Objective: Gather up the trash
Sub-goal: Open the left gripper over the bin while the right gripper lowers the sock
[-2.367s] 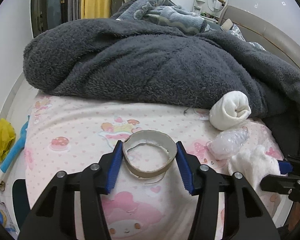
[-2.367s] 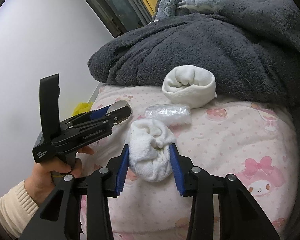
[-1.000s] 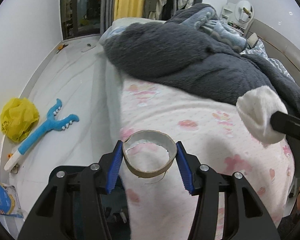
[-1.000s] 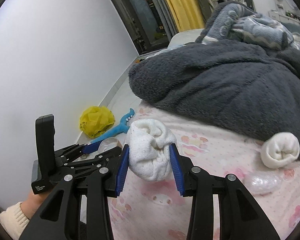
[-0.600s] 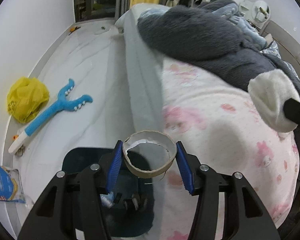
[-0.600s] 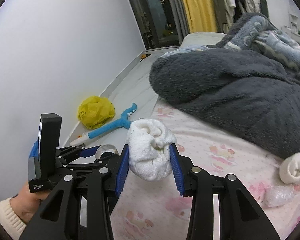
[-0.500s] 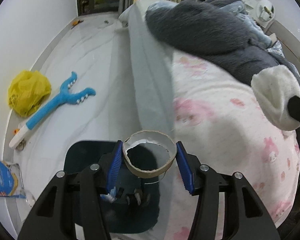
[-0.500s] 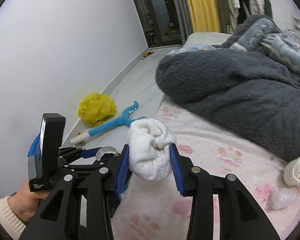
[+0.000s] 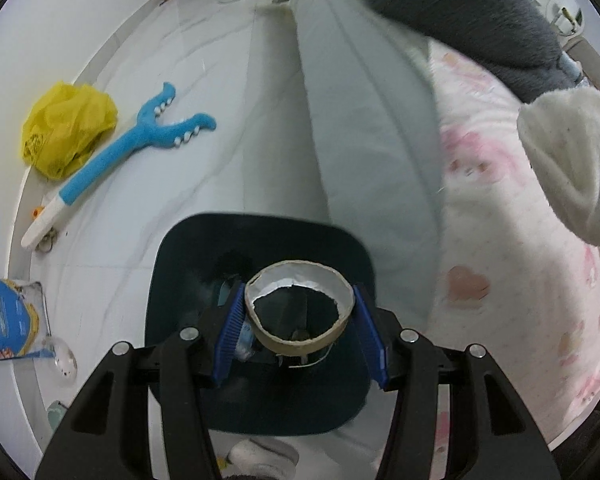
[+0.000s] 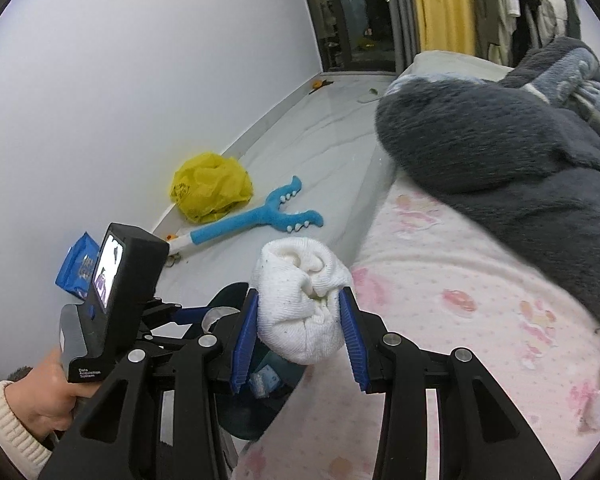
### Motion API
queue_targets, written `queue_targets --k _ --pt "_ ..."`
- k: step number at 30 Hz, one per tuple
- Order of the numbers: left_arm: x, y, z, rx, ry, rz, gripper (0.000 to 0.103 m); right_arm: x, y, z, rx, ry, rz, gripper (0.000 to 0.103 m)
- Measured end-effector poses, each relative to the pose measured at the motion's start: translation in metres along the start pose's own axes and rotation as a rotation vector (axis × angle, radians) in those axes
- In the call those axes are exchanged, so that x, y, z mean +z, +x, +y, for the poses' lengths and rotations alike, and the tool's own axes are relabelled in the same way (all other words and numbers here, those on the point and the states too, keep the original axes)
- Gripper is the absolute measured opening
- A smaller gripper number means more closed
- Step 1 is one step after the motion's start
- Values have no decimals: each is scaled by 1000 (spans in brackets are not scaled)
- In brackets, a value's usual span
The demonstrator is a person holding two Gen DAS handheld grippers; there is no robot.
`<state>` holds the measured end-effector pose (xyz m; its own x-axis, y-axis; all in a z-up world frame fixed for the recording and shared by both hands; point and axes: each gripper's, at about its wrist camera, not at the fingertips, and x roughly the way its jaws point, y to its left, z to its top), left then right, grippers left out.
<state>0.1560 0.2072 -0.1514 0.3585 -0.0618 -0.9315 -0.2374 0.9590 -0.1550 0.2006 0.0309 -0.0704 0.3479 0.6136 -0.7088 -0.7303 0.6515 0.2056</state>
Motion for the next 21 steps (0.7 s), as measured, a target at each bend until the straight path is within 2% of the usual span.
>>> queue_targets --k 10,11,12,14,21 --pt "-16 15 33 21 -25 92 57 -2 32 30 24 -42 58 41" --pt "-17 16 37 26 -27 101 58 -1 36 33 27 -43 61 41" --pt "-19 17 41 28 -29 107 64 0 38 35 30 -45 62 41" --pt "-21 16 47 27 -32 103 70 1 43 40 36 -50 65 41" --pt "-23 0 69 16 -47 49 74 0 67 58 45 -62 109 41"
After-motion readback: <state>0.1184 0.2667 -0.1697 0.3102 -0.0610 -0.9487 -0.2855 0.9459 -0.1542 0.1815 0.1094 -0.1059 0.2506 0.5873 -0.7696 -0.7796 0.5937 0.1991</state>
